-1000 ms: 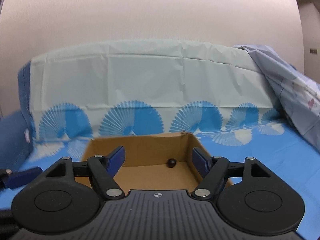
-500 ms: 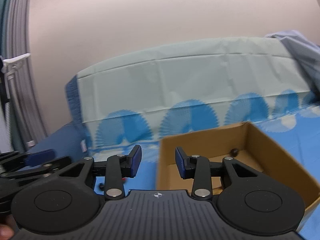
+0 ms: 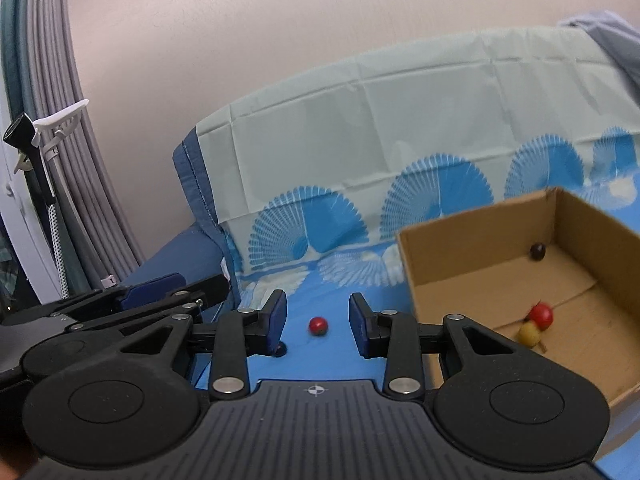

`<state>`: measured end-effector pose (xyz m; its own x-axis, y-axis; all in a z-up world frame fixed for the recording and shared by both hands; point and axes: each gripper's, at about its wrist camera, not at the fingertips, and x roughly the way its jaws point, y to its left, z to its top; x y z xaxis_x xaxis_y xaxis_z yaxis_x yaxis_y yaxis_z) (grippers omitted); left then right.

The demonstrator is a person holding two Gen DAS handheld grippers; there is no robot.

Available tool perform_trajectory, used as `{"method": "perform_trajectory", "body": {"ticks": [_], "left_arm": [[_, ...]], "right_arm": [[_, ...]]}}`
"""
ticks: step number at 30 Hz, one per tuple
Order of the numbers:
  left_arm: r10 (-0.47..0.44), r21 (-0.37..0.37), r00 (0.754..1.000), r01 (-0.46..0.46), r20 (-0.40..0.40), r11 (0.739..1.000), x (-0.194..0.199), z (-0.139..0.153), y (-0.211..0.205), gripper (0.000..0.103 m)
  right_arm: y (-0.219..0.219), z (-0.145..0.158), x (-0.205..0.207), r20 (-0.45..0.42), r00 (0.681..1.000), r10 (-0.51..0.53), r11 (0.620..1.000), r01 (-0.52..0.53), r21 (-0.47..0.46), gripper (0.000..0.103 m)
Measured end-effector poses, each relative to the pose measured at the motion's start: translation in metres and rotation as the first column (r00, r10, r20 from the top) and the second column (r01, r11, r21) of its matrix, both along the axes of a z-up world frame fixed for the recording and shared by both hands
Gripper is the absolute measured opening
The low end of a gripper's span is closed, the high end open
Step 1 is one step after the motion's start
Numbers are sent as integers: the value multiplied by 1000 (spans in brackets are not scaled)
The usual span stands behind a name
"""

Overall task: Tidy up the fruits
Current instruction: 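Move both tools from the box toward the last tomato and dark fruit, then grasp the red cherry tomato with the right gripper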

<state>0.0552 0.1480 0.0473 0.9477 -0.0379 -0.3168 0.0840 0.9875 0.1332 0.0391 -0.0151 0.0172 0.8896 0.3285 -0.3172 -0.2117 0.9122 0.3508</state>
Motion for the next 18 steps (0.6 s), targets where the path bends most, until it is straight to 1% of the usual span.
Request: {"method": "perform_trajectory", "body": {"ticks": [3, 5, 10, 13, 18], "left_arm": [[33, -42, 999, -35, -36, 998, 5, -10, 21, 40], [57, -72, 997, -61, -57, 996, 9, -17, 35, 40], [101, -120, 985, -118, -140, 986, 21, -45, 61, 40], [115, -124, 979, -137, -170, 983, 30, -54, 68, 40], [118, -109, 974, -141, -192, 984, 45, -64, 72, 40]], "right_arm": [[12, -6, 5, -15, 1000, 9, 1000, -10, -15, 37], [20, -8, 9, -15, 1000, 19, 999, -19, -38, 35], [31, -16, 22, -39, 999, 24, 998, -26, -64, 34], [38, -24, 33, -70, 997, 20, 997, -24, -67, 32], [50, -33, 47, -85, 996, 34, 994, -43, -104, 31]]}}
